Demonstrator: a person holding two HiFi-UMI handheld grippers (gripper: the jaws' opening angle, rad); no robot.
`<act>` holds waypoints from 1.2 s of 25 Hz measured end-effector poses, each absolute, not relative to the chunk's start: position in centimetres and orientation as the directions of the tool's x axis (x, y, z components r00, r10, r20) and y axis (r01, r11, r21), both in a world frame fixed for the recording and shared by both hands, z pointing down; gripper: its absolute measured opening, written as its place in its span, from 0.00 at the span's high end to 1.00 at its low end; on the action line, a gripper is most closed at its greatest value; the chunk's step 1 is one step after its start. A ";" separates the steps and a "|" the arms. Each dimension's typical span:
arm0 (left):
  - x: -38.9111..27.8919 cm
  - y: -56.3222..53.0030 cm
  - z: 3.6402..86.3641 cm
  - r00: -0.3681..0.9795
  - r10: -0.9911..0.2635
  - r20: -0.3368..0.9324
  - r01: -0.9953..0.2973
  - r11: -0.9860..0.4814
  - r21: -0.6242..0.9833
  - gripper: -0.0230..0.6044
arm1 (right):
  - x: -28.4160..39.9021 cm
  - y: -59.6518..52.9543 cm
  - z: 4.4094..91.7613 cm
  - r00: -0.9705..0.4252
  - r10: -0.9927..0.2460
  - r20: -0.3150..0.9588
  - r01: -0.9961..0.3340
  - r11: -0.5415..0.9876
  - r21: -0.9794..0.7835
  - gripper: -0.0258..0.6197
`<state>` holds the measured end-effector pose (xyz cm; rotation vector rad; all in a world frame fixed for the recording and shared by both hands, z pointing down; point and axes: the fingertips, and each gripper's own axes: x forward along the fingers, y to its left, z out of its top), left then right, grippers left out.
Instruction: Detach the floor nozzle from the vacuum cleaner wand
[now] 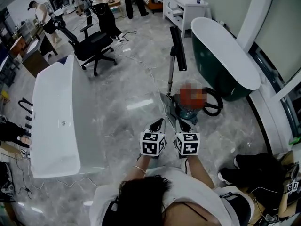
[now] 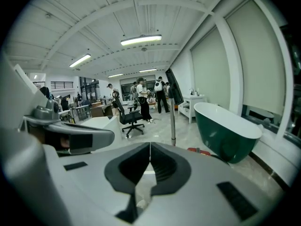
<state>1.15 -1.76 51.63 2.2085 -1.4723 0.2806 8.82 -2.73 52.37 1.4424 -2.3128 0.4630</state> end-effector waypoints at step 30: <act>-0.7 -14.0 52.2 0.482 -0.778 0.404 -0.871 -0.376 0.315 0.96 | 5.9 -14.1 51.7 -0.364 -0.803 0.471 -0.921 0.386 -0.052 0.94</act>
